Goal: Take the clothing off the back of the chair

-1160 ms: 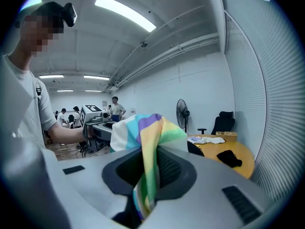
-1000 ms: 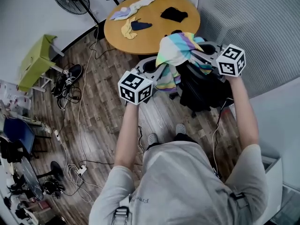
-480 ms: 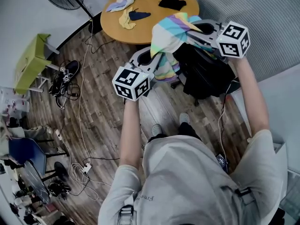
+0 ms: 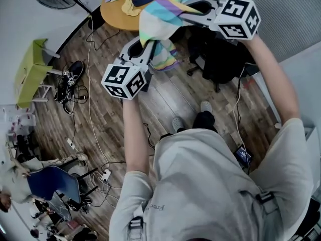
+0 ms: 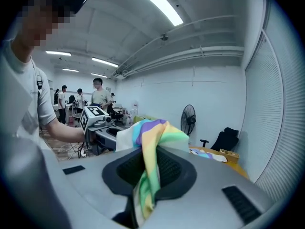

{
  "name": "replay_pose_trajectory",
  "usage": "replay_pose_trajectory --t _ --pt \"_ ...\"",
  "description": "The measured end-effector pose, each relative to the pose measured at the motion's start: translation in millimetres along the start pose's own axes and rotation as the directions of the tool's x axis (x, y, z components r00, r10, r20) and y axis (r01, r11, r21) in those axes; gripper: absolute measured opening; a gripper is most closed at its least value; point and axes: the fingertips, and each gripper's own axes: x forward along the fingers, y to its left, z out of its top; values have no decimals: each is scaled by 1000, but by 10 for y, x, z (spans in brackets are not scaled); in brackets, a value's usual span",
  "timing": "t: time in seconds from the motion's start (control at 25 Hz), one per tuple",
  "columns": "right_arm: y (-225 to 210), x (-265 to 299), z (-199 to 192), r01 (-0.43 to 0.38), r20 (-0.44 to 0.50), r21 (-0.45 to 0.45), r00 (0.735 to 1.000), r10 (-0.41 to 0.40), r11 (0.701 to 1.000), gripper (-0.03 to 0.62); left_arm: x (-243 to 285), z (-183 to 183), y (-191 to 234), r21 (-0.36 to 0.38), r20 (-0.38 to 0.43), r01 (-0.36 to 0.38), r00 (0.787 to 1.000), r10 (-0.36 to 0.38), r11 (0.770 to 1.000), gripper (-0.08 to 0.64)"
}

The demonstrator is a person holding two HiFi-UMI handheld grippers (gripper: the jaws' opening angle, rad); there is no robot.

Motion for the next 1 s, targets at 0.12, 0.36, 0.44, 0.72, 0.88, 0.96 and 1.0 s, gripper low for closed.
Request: replay_pose_trajectory --t 0.12,0.36,0.44,0.72,0.88,0.96,1.0 --pt "165 95 69 -16 16 10 1000 16 1000 63 -174 -37 50 3 -3 1 1000 -1 1000 64" --pt "460 359 204 -38 44 22 998 37 999 63 -519 -111 207 -6 12 -8 1000 8 1000 64" --pt "568 448 247 -51 54 21 997 49 998 63 -638 -154 253 -14 13 -17 1000 17 1000 64" --pt "961 779 451 -123 119 70 986 114 990 63 -1060 -200 422 -34 28 -38 999 39 999 64" --pt "1024 927 425 -124 115 85 987 114 989 63 -1163 -259 490 -45 10 -52 999 52 998 64" --pt "983 960 330 -115 94 93 990 106 989 63 -1154 -295 518 -59 2 -63 998 63 996 64" --pt "967 980 256 -104 79 102 992 97 989 63 -1161 -320 531 -67 -2 -68 998 68 995 64"
